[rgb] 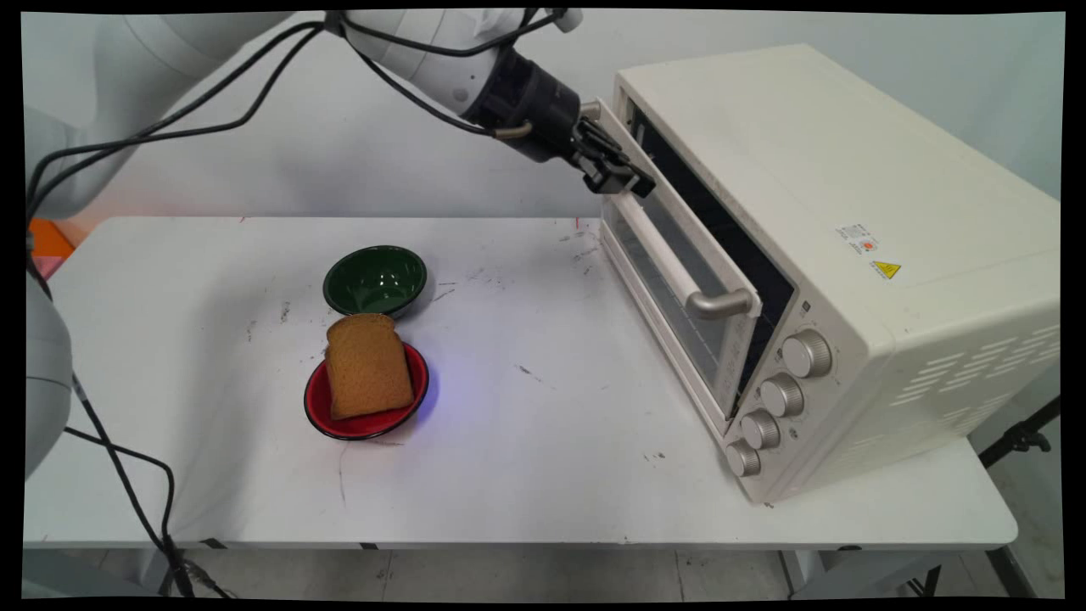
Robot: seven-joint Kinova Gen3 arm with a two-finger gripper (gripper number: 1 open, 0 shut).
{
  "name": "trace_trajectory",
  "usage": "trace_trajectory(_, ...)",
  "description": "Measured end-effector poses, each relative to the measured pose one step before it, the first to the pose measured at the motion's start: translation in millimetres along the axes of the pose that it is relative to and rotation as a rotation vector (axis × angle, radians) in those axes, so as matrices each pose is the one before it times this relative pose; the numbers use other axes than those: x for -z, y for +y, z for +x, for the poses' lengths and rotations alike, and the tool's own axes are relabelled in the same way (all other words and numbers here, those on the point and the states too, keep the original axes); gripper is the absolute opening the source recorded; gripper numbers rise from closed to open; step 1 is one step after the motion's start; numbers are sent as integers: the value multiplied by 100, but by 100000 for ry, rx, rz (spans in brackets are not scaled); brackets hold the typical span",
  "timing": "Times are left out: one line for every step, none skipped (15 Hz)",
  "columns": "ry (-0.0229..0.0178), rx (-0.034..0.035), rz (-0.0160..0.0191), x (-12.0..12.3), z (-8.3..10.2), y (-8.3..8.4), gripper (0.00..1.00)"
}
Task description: Open the oven
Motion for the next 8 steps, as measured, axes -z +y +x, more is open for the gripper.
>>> trace_trajectory(-232,160,-101,357,-198,137,0)
trace_trajectory(-264,149,-163,337,-205,148,0)
trace_trajectory(-238,179,-136,293,-199,134,0)
trace_trajectory(-210,122,-138,195,-169,109,0)
trace_trajectory(-343,216,-136,280,-281,155,0)
trace_trajectory(-460,321,-151,309,-408,193,0)
trace_trajectory(-445,380,-75,287,-466,186,0)
trace_trajectory(-407,307,-80,199,-424,166,0)
